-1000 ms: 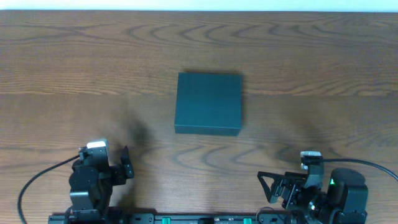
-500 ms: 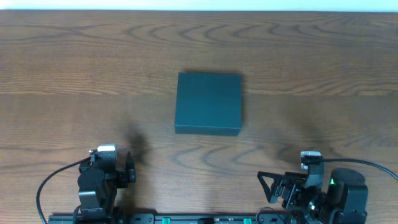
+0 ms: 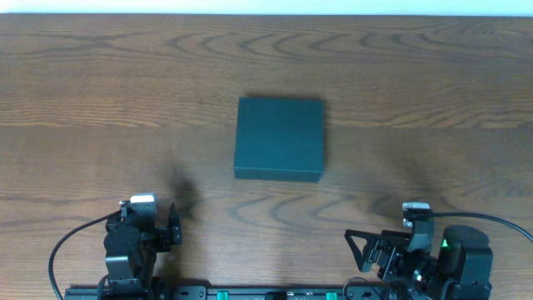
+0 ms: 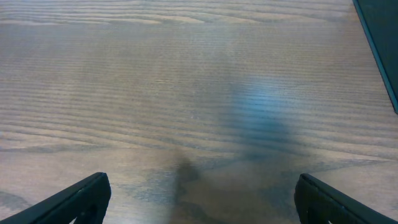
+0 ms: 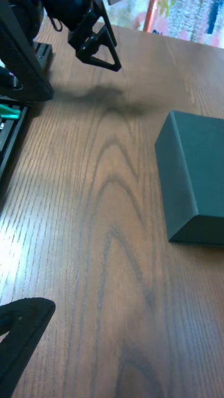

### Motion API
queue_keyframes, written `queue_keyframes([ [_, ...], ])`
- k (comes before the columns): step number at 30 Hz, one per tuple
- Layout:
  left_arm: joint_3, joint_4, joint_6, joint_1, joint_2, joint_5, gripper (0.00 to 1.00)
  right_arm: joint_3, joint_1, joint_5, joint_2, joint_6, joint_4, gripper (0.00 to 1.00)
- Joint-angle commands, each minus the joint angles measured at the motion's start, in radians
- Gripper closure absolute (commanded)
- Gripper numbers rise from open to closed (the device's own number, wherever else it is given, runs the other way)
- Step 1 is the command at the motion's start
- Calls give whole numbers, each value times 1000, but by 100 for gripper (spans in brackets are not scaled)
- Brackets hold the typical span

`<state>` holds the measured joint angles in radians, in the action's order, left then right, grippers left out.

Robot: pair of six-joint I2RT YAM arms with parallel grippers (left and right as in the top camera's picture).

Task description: Pack container

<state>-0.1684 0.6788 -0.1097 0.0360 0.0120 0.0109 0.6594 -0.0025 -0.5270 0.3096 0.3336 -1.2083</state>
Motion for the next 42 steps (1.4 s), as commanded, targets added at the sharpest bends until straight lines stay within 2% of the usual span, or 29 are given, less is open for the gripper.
queue_keyframes([
  [1, 11, 4, -14, 5, -8, -15, 5, -2, 4, -11, -4, 13, 0, 1],
  [24, 11, 4, -14, 5, -8, -15, 4, -2, 4, -11, -4, 13, 0, 1],
  [28, 11, 4, -14, 5, -8, -15, 4, -8, 5, 128, -14, -23, 61, 1],
  [33, 11, 4, -14, 5, -8, -15, 5, -45, 83, 138, -106, -272, 275, 1],
  [37, 11, 4, -14, 5, -8, -15, 5, -97, 154, 153, -200, -478, 323, 1],
  [42, 11, 4, -14, 5, -8, -15, 5, -198, 216, 263, -303, -500, 324, 1],
])
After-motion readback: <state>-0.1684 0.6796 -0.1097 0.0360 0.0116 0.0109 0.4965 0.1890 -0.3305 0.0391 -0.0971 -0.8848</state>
